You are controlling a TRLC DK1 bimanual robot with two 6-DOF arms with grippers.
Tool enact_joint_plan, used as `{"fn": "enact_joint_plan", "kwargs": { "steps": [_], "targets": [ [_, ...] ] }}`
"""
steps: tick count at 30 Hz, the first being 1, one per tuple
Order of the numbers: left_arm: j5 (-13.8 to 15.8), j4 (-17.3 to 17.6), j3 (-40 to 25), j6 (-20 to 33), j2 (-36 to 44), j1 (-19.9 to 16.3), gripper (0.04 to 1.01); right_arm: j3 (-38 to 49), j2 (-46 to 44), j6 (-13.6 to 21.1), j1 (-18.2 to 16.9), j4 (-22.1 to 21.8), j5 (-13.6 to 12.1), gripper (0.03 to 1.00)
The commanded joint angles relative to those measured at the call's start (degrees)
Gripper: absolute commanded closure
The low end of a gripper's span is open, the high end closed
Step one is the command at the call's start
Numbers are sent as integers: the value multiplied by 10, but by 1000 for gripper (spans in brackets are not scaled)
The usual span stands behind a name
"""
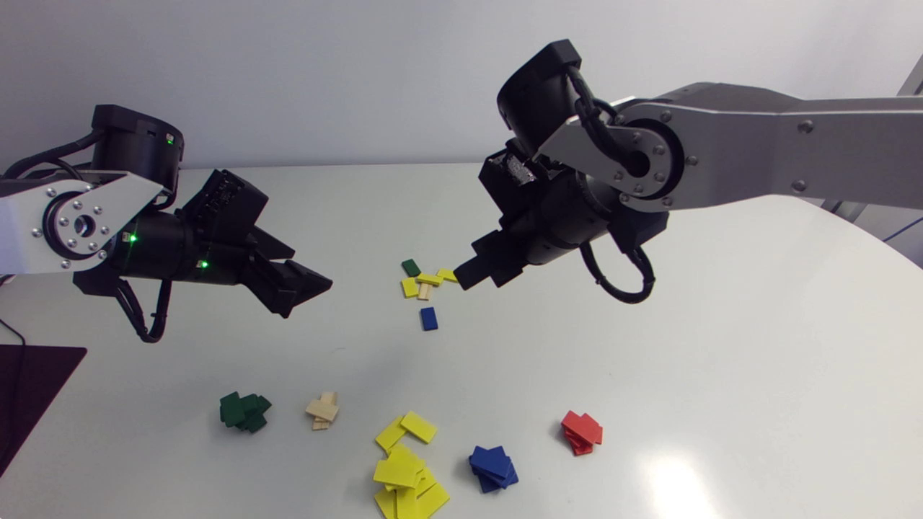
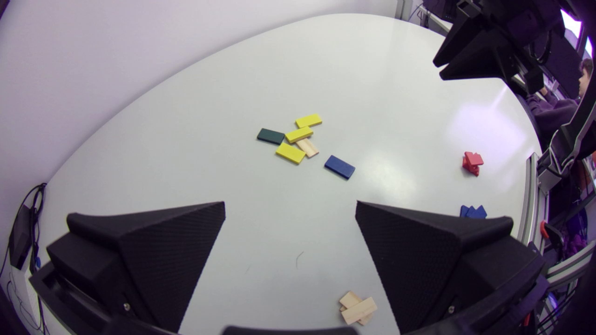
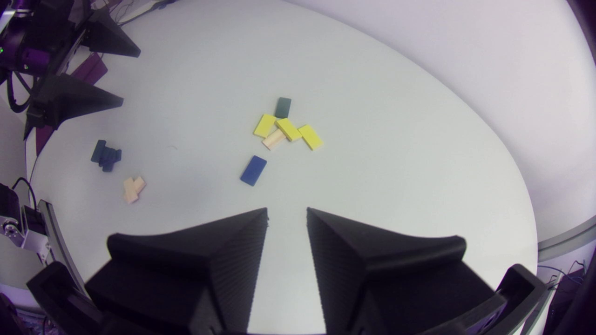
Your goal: Take domino bricks one by one from the mixed stack on the table and place each onto the existing stack of the same color.
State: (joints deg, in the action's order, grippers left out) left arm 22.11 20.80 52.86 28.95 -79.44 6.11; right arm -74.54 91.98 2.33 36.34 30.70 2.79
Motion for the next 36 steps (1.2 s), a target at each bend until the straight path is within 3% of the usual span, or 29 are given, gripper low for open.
{"fn": "enact_joint_plan", "kwargs": {
  "steps": [1,27,36],
  "targets": [
    [4,-1,-3,9,2,1,48,-4,14,-14,-3,0,-5,64],
    [4,-3,-37,-8,47,22,48,-32,-14,-14,-12,24,-6,70],
    [3,-3,-46,-10,48,30,48,-83,38,-15,-19,35,-29,87]
  ]
}}
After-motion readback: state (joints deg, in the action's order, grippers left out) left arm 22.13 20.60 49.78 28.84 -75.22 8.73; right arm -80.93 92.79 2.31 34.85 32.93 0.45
